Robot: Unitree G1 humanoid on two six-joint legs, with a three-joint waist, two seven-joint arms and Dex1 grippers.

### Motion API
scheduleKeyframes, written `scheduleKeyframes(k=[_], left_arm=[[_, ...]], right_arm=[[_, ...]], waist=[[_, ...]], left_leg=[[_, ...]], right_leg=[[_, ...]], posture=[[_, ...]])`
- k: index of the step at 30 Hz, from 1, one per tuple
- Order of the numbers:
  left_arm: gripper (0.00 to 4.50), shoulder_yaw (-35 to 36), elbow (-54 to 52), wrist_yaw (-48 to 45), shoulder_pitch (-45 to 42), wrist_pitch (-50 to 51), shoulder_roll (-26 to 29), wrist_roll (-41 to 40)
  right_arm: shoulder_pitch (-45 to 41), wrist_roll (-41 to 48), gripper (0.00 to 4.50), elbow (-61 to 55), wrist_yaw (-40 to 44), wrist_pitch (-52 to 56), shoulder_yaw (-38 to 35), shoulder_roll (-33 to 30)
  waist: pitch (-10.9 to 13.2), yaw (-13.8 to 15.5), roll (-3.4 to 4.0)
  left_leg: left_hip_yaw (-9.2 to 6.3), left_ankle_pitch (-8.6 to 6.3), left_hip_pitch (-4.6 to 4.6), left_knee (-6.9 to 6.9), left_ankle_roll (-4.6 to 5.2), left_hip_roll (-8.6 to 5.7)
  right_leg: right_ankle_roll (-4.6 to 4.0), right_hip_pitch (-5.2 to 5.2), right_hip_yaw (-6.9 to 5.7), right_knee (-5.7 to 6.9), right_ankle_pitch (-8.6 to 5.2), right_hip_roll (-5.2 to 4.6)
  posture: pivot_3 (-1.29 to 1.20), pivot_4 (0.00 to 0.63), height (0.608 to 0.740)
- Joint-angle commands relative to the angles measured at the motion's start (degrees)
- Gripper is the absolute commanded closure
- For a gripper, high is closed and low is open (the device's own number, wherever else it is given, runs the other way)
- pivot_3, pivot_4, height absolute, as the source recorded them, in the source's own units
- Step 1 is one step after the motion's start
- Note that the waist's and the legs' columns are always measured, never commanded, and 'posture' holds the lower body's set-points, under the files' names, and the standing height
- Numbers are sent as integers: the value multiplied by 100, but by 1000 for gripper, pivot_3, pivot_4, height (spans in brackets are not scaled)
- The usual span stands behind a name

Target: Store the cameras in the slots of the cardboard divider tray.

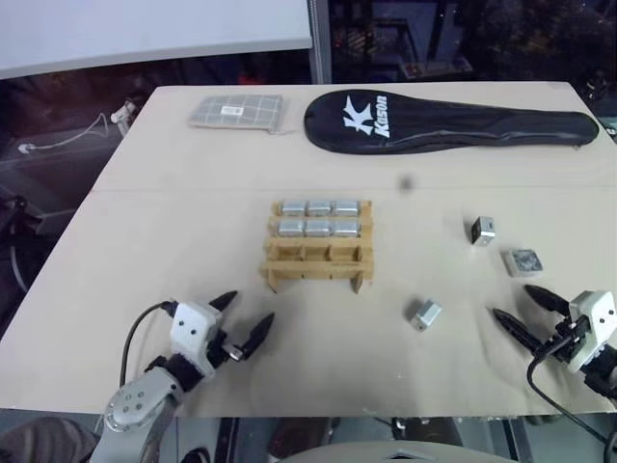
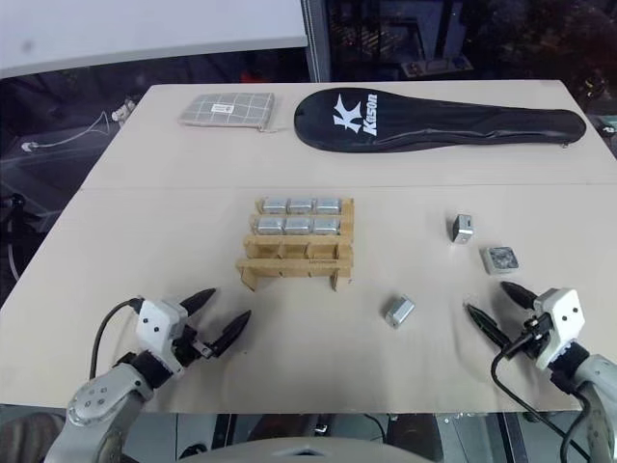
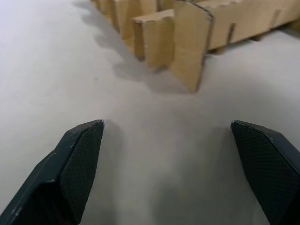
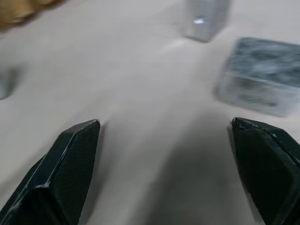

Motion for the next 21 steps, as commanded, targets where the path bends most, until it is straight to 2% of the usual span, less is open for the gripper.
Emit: scheduleKeyframes(k=[1,6,11,16,21], left_arm=[[0,331,97,-443,-194,-236,242,-353],[0,805,323,-1637,-730,70,937,-1352],[0,1055,133,-2469,-1229,631,1824,-1963],[0,1083,207,-3025,-1591,779,2341,-2003],[0,954,235,-3141,-1886,856,2405,-1906]], right_arm=[[-158,108,31,-124,-519,358,-237,91],[-497,62,31,-237,-1144,700,-115,399],[-777,-297,31,81,-1278,404,19,474],[-1106,-862,31,707,-1222,-259,123,286],[-1472,-892,31,1309,-777,-538,181,-1]], waist=[[0,4,-1],[-8,-5,-14],[-14,-53,-30],[-19,-145,-38],[-19,-159,-39]], left_leg=[[-1,0,-1,0,0,0],[-2,1,-7,0,1,11],[21,12,-7,0,22,12],[32,13,-6,0,22,12],[36,13,-4,-1,22,17]], right_leg=[[0,-1,-1,0,0,1],[-9,-16,0,2,5,18],[-17,-26,26,1,11,28],[-29,-30,32,0,25,38],[-34,-31,36,0,29,43]], posture=[[0,150,740],[0,150,740],[0,150,740],[0,150,740],[0,150,740]])
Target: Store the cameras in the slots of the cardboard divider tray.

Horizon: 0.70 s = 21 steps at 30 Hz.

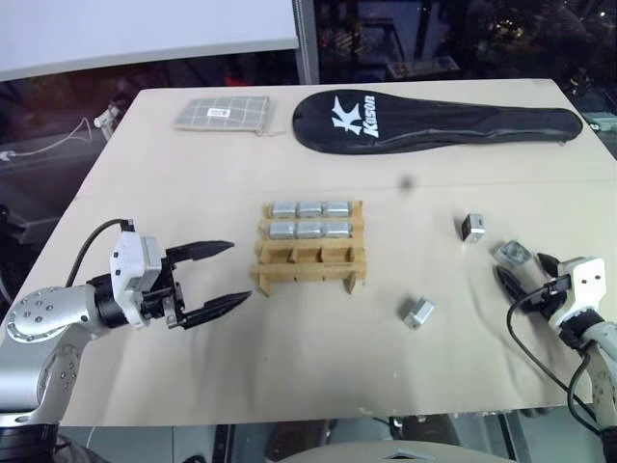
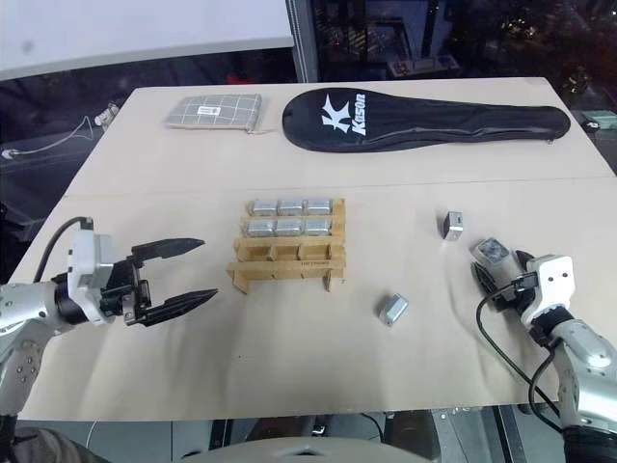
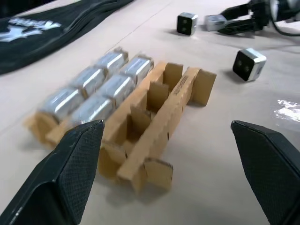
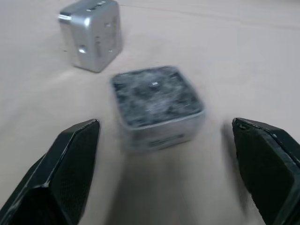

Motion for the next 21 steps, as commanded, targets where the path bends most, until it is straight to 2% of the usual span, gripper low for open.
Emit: scheduleKeyframes(k=[1,9,12,14,16,21], left_arm=[[0,4,-54,-119,-113,22,65,51],[0,-2,-96,-135,-18,-13,-54,203],[0,50,-128,-95,29,2,-113,212],[0,95,-143,-53,56,38,-149,187],[0,154,-204,36,86,157,-204,60],[0,157,-383,505,38,634,-208,44]], right_arm=[[-242,-31,31,467,358,-254,-12,-265],[-827,156,31,960,1136,-91,194,-543],[-847,251,840,891,1285,-38,207,-516],[-839,337,1823,799,1297,38,190,-484],[-814,370,2498,738,1312,34,185,-470],[-790,417,2484,273,1268,-351,67,-406]], waist=[[0,-4,0],[1,-20,0],[1,-11,0],[1,-13,1],[1,-7,1],[2,-4,3]], left_leg=[[1,0,0,0,0,0],[8,0,1,0,0,29],[7,-1,-1,-1,-3,42],[9,-4,-3,0,-8,48],[10,-4,-3,0,-8,48],[10,-4,-4,-1,-8,49]], right_leg=[[0,0,2,0,2,0],[-15,-2,15,-1,13,18],[-18,-5,13,-2,15,25],[-22,-5,14,-8,17,25],[-22,-5,14,-9,17,27],[-22,-7,14,-10,17,28]], posture=[[0,150,740],[0,150,740],[0,150,740],[0,150,740],[0,150,740],[0,150,740]])
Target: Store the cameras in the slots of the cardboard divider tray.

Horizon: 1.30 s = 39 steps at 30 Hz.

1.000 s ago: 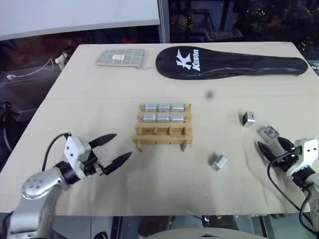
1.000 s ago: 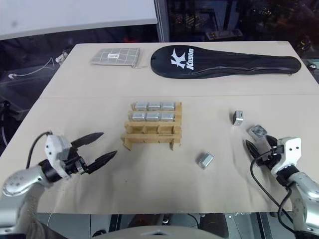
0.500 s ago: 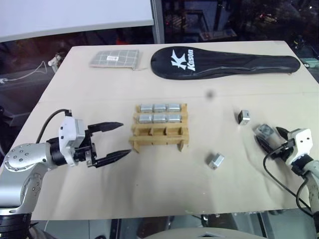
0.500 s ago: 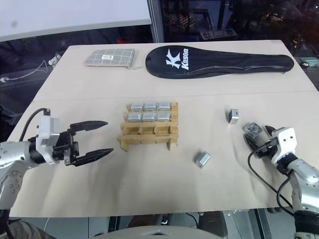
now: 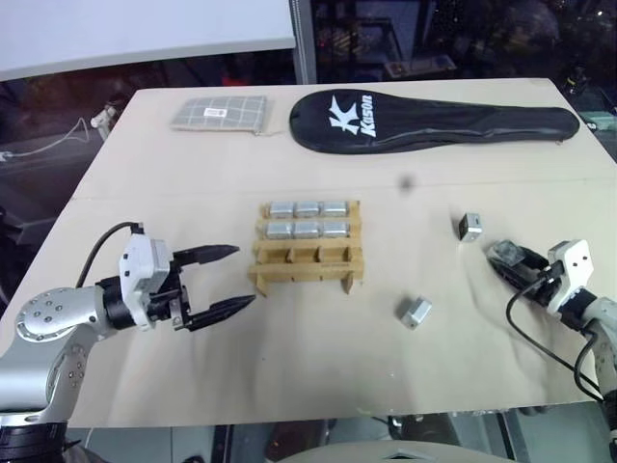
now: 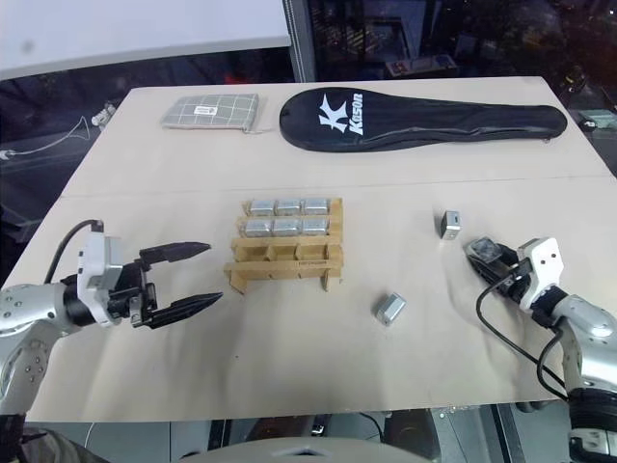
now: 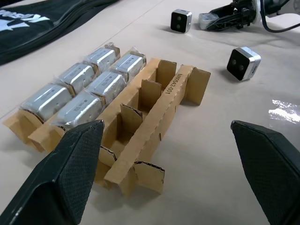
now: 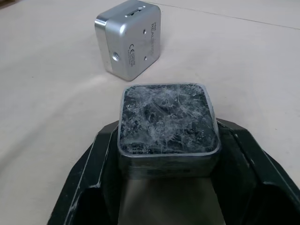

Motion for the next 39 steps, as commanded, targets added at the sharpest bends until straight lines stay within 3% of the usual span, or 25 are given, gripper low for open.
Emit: scheduleKeyframes(k=[1,7,13,17,23,29,37,39], left_arm=[[0,190,-324,696,-181,565,-15,-159],[0,165,-482,1968,-1123,1677,-225,-635],[0,-86,-467,2710,-2306,2490,-448,-1062],[0,-439,-444,2486,-2699,2951,-442,-1353],[0,-844,-336,1817,-3132,3626,-282,-1860],[0,-807,-112,1460,-3327,4013,-21,-2013],[0,-734,61,1318,-3372,4210,13,-2110],[896,-730,85,1272,-3366,4248,8,-2114]], right_arm=[[-84,33,2484,-711,-100,-545,-185,2],[-626,-452,2484,-2010,-505,-869,337,98],[-1733,-1234,2484,-2839,-575,-1068,1788,557],[-2313,-1717,2484,-2296,-344,-1574,2671,916],[-3576,-2668,2484,-709,-400,-3167,3587,1518],[-4125,-3245,2484,196,-764,-4518,3863,1676],[-4214,-3412,2484,510,-964,-4920,3911,1725],[-4218,-3411,2484,511,-995,-4932,3916,1736]], waist=[[2,-3,3],[3,-13,2],[4,-28,-20],[7,-45,-29],[27,-159,-62],[27,-189,-62],[27,-224,-62],[27,-246,-62]], left_leg=[[0,0,0,0,0,1],[1,2,1,2,-6,6],[14,22,-14,1,-48,16],[18,21,-17,2,-51,11],[33,21,-24,1,-51,11],[34,15,-20,-1,-63,21],[37,14,-19,0,-64,26],[37,14,-19,0,-64,27]], right_leg=[[0,-1,1,0,0,0],[-5,-4,1,5,5,10],[-12,-34,-3,17,10,17],[-16,-36,4,12,13,28],[-19,-54,22,13,16,34],[-23,-59,29,15,18,52],[-29,-61,34,17,21,60],[-31,-62,36,18,22,61]], posture=[[0,150,740],[0,150,740],[0,150,740],[0,150,740],[0,150,740],[0,150,740],[0,150,740],[0,150,740]])
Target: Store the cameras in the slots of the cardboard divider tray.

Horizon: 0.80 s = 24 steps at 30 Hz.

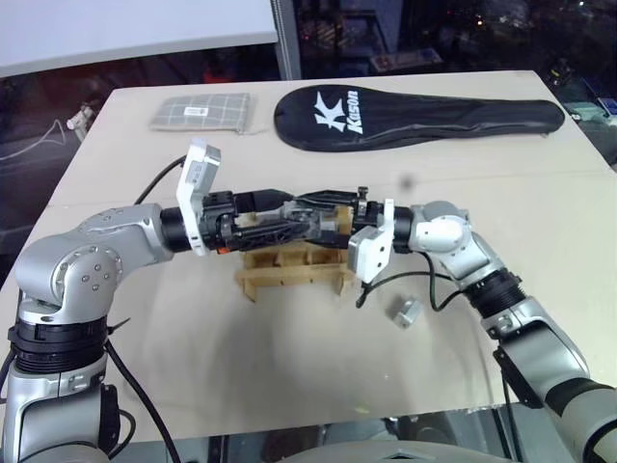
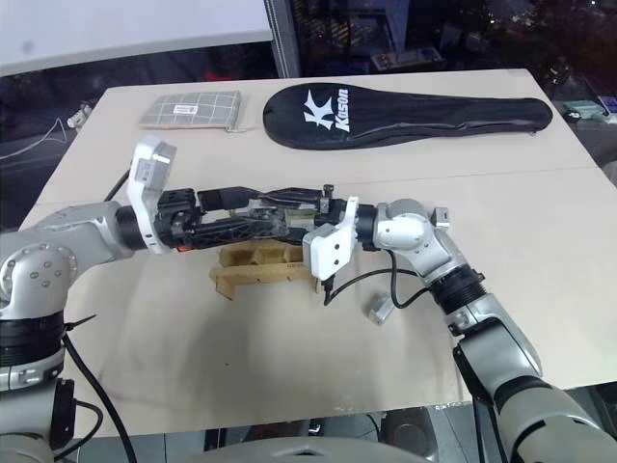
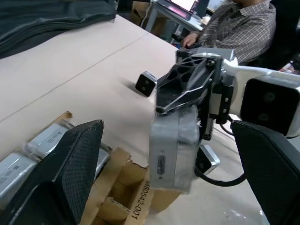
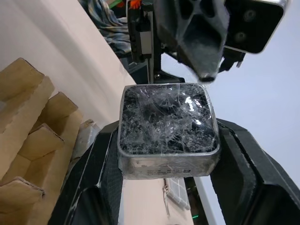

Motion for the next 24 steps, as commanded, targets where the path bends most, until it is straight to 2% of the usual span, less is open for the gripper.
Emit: scheduleKeyframes(k=[1,4,6,7,16,18,19,21,24], left_arm=[[1327,167,18,-144,-25,47,94,-115],[2803,149,32,-205,-22,67,96,-76],[3620,130,39,-233,-21,78,105,-56],[3781,121,43,-248,-21,76,108,-39],[3780,83,91,-121,-88,34,-33,9],[3780,54,110,-135,-87,-6,-34,66],[3780,44,114,-147,-81,-31,-26,99],[3780,95,83,-172,15,-321,-29,314],[3780,155,-30,-274,457,-1106,1,918]], right_arm=[[-123,59,2484,-134,-141,-161,-21,40],[-103,78,2484,-155,-157,-150,-19,46],[-86,89,2484,-157,-167,-133,-29,39],[-80,93,2484,-156,-170,-128,-34,34],[73,315,2484,-380,-122,338,-95,114],[129,386,1363,-497,36,591,-48,66],[165,443,1129,-569,100,702,-39,39],[385,737,39,-906,240,945,-114,-121],[1130,1823,39,-1992,688,2020,-453,-743]], waist=[[0,-28,0],[0,-49,0],[0,-58,0],[0,-62,0],[0,-61,0],[0,-62,0],[0,-62,0],[0,-61,0],[-1,-36,-1]], left_leg=[[0,0,0,0,0,0],[2,0,0,0,0,2],[4,0,0,0,-1,3],[8,0,-1,0,-1,4],[24,-1,-3,0,-2,8],[25,-1,-4,0,-2,9],[27,-1,-4,0,-2,10],[29,-1,-4,0,-2,11],[27,-3,-5,-1,-5,13]], right_leg=[[0,0,1,0,0,0],[-1,-2,3,1,1,3],[-2,-5,6,2,1,4],[-3,-9,9,5,2,5],[-6,-24,27,17,4,11],[-7,-25,29,18,4,12],[-7,-26,31,18,4,12],[-7,-27,33,19,5,14],[-7,-26,33,15,5,13]], posture=[[0,150,740],[0,150,740],[0,150,740],[0,150,740],[0,150,740],[0,150,740],[0,150,740],[0,150,740],[0,150,740]])
